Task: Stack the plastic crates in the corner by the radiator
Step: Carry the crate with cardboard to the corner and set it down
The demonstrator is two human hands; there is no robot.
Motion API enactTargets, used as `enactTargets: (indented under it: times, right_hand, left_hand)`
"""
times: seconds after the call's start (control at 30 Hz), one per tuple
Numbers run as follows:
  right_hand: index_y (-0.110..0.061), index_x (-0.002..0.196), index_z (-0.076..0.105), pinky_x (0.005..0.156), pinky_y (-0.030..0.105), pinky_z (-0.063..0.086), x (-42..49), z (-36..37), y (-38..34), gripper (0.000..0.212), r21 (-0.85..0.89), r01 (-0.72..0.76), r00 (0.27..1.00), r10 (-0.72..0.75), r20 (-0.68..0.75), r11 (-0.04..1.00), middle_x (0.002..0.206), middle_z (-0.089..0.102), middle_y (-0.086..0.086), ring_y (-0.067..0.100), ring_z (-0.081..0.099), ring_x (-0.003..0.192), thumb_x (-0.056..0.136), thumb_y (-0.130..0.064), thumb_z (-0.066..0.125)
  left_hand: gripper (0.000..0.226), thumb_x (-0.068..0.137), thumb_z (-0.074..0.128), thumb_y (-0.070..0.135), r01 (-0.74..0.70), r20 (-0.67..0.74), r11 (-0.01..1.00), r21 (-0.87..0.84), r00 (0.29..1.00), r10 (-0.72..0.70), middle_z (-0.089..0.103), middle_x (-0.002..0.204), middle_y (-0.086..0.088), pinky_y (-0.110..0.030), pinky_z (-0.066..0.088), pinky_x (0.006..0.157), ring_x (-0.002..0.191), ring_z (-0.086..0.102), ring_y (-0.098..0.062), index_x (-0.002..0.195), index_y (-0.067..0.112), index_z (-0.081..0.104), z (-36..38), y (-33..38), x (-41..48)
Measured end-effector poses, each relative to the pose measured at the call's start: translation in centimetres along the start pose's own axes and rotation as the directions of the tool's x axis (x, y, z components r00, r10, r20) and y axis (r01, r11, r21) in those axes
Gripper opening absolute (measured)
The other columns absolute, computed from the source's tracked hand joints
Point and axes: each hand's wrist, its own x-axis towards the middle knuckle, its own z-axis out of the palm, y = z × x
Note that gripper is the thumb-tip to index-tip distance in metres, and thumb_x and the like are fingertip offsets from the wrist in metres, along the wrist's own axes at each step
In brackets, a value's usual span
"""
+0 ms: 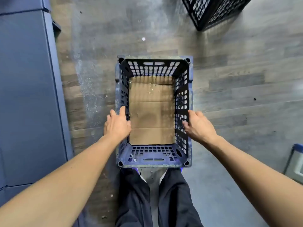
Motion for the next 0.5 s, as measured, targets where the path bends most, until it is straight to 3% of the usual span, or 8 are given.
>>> enactTargets:
  times: [0.37, 0.5]
  right_hand:
    - [0.008, 0.142, 0.017, 0.093, 0.044, 0.042, 6.7, 4.1, 1.9, 0.068, 0.152, -0.206, 0.977, 0.195, 0.085, 0.967, 0.136, 0.045, 0.033, 0.045, 0.050, 0.118, 0.094, -0.026, 0.052]
    - [0.004, 0.135, 0.028, 0.081, 0.035, 0.039, 7.6, 4.0, 1.8, 0.062, 0.262, -0.294, 0.956, 0.280, 0.088, 0.919, 0.128, 0.052, 0.028, 0.041, 0.054, 0.112, 0.089, -0.025, 0.057]
  left_hand:
    - [0.052, 0.095, 0.054, 0.027, 0.139, -0.004, 0.987, -0.078, 0.990, -0.139, 0.034, 0.131, -0.024, -0.050, 0.042, 0.092, 0.111, 0.048, -0.046, 0.140, 0.015, 0.032, 3.5, 0.1, 6.3]
    - [0.043, 0.094, 0.056, 0.025, 0.167, -0.051, 0.978, -0.129, 0.983, -0.174, 0.035, 0.127, -0.022, -0.049, 0.043, 0.092, 0.108, 0.049, -0.045, 0.132, 0.013, 0.038, 3.3, 0.2, 6.3]
